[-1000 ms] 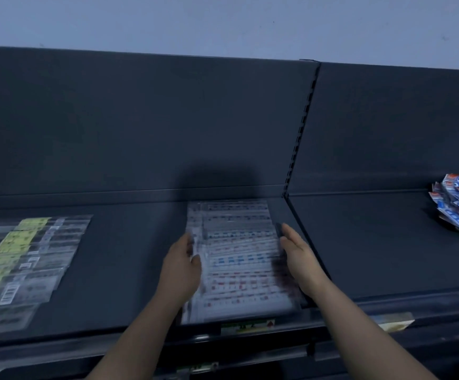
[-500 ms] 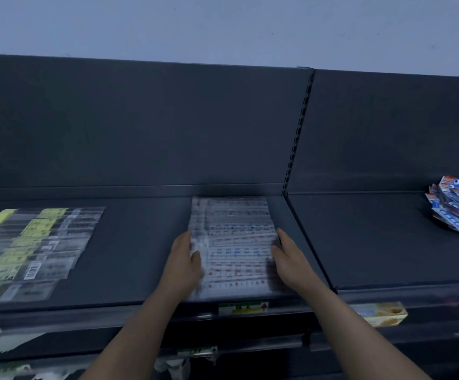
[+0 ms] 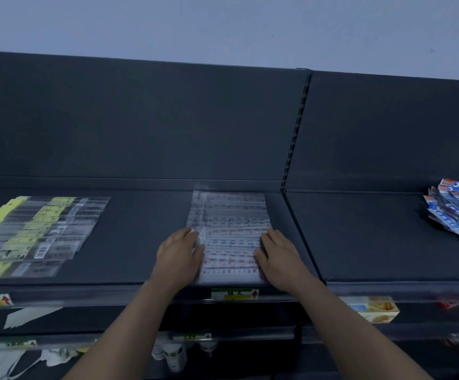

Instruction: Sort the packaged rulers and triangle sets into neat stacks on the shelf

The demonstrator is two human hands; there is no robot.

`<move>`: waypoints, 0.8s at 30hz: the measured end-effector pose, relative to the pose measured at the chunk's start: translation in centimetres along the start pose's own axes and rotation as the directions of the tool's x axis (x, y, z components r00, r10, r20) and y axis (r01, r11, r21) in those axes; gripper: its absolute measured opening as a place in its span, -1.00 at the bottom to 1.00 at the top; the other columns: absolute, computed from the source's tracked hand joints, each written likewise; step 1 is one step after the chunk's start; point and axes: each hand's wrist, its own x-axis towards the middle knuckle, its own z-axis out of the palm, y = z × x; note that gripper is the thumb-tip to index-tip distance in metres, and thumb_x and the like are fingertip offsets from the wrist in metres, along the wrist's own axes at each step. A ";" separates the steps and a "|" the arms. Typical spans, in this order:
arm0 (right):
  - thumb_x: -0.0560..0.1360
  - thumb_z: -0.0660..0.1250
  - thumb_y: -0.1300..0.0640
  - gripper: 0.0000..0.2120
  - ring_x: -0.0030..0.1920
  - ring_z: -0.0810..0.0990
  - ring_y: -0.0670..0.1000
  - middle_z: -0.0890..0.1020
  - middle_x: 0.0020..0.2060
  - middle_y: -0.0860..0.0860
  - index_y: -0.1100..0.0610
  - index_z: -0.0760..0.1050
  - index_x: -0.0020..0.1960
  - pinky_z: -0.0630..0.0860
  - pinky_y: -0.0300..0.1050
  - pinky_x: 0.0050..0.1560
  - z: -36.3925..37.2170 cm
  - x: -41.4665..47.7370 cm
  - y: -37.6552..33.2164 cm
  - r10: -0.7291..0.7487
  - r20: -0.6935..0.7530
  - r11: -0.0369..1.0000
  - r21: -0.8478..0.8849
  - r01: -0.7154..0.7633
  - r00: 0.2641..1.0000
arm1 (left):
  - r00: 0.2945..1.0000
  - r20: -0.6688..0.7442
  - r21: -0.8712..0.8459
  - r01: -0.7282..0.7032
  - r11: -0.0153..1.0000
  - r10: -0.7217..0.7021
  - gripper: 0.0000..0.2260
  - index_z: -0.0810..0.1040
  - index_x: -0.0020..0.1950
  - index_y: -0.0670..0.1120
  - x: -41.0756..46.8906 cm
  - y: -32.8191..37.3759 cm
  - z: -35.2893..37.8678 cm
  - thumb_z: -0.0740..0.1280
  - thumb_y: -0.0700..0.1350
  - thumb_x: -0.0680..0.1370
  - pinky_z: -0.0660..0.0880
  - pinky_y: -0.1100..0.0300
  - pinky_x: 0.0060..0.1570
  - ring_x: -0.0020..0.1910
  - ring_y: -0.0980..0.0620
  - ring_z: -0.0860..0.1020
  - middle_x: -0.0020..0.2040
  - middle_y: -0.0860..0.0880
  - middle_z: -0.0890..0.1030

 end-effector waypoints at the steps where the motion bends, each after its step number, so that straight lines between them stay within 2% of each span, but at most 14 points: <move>1: 0.65 -0.04 -0.10 -0.45 0.55 -0.05 0.06 0.02 0.55 0.04 0.14 0.04 0.55 -0.07 -0.01 0.54 -0.3 -0.1 0.0 0.001 -0.010 1.000 -0.004 -0.001 1.000 | 1.000 -0.012 0.008 -0.016 1.000 0.016 -0.61 0.38 0.45 -0.07 0.0 0.2 -0.2 0.16 0.02 0.64 0.22 0.09 0.39 0.45 -0.03 0.30 0.48 -0.03 0.35; 7: 0.64 0.07 -0.07 -0.49 0.52 0.10 0.05 0.16 0.53 0.06 0.12 0.18 0.52 0.02 -0.03 0.52 -4.3 0.0 0.2 0.048 -0.117 0.999 0.018 -0.047 0.992 | 0.990 -0.032 -0.007 -0.134 0.991 0.134 -0.64 0.41 0.43 0.00 1.3 2.9 -2.1 0.18 0.01 0.63 0.31 0.12 0.32 0.35 -0.02 0.41 0.41 0.02 0.44; 14: 0.61 0.16 -0.04 -0.54 0.50 0.17 0.06 0.24 0.49 0.10 0.06 0.28 0.48 0.04 -0.01 0.50 -8.5 -1.9 2.2 0.191 -0.232 0.981 0.008 -0.194 0.954 | 0.945 -0.061 -0.060 -0.324 0.944 0.320 -0.65 0.47 0.38 -0.08 4.8 8.7 -3.5 0.21 -0.02 0.62 0.38 0.08 0.28 0.28 -0.05 0.48 0.32 -0.04 0.53; 21: 0.59 0.17 -0.06 -0.56 0.49 0.18 0.07 0.27 0.48 0.09 0.01 0.33 0.44 0.07 0.00 0.49 -9.9 -5.4 8.2 0.381 -0.305 0.918 0.012 -0.397 0.873 | 0.896 0.035 -0.145 -0.433 0.889 0.442 -0.65 0.46 0.38 -0.01 6.4 16.1 -0.5 0.18 0.04 0.63 0.43 0.09 0.21 0.21 -0.01 0.51 0.28 -0.01 0.54; 24: 0.58 0.19 -0.07 -0.56 0.49 0.19 0.08 0.28 0.47 0.10 0.00 0.35 0.42 0.09 0.01 0.49 -10.6 -7.0 11.5 0.455 -0.323 0.881 0.026 -0.473 0.830 | 0.865 0.076 -0.174 -0.478 0.861 0.496 -0.65 0.45 0.38 0.00 6.9 19.4 1.4 0.17 0.07 0.63 0.42 0.03 0.26 0.23 -0.01 0.50 0.31 0.01 0.52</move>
